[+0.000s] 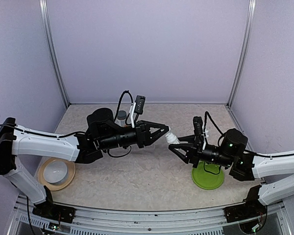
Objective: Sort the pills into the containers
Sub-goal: Unscrew the lid of the pill bottle from the pill bottle, then place the lid of the pill bottle at the center of the board.
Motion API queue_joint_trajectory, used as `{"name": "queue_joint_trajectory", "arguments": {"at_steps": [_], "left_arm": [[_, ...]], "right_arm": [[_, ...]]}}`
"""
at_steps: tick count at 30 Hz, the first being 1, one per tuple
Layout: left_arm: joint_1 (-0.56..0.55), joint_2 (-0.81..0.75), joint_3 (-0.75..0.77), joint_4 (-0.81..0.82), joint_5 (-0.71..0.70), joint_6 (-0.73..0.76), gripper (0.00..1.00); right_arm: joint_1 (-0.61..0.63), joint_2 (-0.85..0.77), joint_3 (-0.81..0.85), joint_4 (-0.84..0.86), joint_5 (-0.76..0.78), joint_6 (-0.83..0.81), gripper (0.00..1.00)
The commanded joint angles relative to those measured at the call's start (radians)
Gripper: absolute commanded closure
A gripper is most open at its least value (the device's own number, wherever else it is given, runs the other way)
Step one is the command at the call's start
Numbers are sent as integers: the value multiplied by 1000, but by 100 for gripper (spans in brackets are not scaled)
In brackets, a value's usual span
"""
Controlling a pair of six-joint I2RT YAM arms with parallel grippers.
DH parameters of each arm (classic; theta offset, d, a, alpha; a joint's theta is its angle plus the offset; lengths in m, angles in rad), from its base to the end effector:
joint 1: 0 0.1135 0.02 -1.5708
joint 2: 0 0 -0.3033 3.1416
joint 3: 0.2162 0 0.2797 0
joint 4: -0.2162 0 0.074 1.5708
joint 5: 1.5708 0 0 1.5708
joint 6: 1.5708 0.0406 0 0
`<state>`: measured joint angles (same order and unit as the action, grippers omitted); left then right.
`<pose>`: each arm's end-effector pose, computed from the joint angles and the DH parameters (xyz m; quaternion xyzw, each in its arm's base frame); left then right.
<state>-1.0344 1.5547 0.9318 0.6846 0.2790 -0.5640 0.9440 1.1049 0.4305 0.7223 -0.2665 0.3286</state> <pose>0.1870 -0.3365 0.3131 0.2566 0.6360 -0.5836 0.4348 0.1366 0.2068 0.2662 -0.2988 0.6226 0.5000 0.5226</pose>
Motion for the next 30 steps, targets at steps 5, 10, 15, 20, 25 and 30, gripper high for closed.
{"name": "queue_joint_trajectory", "arguments": {"at_steps": [5,10,15,20,25,30], "left_arm": [[5,-70,-33,-52,-120,-2,79],[5,-95,-102,-77,-171,20,78],[4,-120,-195,-94,-238,44,78],[1,-107,-282,-107,-328,81,79],[-2,-51,-338,-94,-394,105,79],[-17,13,-356,-95,-484,141,79]], "right_arm": [[3,16,-23,15,22,-61,92],[-19,14,-23,11,29,-95,92],[-75,21,-19,16,-9,-120,92],[-130,28,-8,21,-37,-131,92],[-165,61,14,19,-64,-135,92],[-179,83,21,29,-82,-129,92]]}}
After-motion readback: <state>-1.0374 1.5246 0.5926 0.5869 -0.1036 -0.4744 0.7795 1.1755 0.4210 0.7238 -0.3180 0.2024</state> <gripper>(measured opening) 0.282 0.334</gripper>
